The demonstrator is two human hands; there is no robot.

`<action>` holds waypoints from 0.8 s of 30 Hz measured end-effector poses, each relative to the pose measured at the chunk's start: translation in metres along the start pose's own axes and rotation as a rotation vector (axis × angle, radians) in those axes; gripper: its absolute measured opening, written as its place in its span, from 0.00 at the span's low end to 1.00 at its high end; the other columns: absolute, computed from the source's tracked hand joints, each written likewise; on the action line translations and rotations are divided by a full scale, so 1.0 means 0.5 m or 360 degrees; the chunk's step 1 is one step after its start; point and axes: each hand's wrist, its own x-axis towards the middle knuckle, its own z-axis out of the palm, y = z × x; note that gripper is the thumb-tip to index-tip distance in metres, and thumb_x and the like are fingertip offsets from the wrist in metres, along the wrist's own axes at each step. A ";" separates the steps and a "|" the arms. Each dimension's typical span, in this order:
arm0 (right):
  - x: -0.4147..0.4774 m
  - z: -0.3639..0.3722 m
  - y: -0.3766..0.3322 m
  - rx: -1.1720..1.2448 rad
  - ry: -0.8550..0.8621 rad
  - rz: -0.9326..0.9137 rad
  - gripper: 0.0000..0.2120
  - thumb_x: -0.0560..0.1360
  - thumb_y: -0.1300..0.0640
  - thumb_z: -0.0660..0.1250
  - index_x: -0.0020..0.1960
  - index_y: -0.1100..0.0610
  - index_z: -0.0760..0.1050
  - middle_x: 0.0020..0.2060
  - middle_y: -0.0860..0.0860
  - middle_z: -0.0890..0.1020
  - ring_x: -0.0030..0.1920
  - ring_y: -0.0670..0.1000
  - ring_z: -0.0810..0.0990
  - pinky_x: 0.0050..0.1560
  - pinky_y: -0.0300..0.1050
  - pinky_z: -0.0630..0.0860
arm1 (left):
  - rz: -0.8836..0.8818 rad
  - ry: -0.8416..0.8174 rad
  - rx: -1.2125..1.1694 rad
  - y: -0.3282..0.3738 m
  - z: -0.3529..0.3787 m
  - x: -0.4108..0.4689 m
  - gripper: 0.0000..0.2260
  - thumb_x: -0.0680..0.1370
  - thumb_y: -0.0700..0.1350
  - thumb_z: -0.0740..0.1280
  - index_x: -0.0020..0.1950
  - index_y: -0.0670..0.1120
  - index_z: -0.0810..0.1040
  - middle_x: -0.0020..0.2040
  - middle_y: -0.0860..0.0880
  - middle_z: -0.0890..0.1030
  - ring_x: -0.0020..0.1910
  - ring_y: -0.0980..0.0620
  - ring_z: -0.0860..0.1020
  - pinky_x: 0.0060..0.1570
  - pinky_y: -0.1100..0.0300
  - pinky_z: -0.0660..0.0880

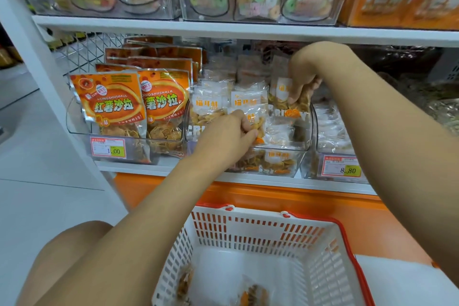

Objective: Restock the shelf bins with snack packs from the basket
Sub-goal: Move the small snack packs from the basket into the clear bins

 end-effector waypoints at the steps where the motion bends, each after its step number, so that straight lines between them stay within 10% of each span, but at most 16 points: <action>1: 0.000 0.003 -0.005 -0.0028 -0.0016 0.0004 0.16 0.65 0.50 0.78 0.39 0.62 0.80 0.34 0.54 0.82 0.42 0.57 0.80 0.58 0.57 0.77 | 0.0002 0.0008 0.0008 0.000 0.001 0.002 0.07 0.78 0.51 0.66 0.47 0.48 0.75 0.37 0.54 0.75 0.43 0.50 0.77 0.44 0.52 0.76; 16: -0.005 0.082 -0.011 -0.0001 0.0646 -0.0106 0.21 0.67 0.57 0.78 0.56 0.62 0.76 0.52 0.58 0.80 0.53 0.60 0.78 0.49 0.50 0.75 | 0.0065 -0.0003 0.0022 -0.008 0.005 0.009 0.05 0.78 0.49 0.66 0.48 0.48 0.74 0.36 0.56 0.72 0.44 0.51 0.76 0.45 0.54 0.75; 24: -0.013 0.186 -0.031 0.0221 0.1129 0.0004 0.23 0.72 0.76 0.60 0.65 0.64 0.65 0.63 0.64 0.67 0.54 0.67 0.76 0.43 0.52 0.68 | 0.0076 -0.0017 0.0001 -0.010 0.006 0.006 0.03 0.78 0.47 0.66 0.47 0.49 0.73 0.37 0.57 0.73 0.44 0.52 0.76 0.46 0.54 0.75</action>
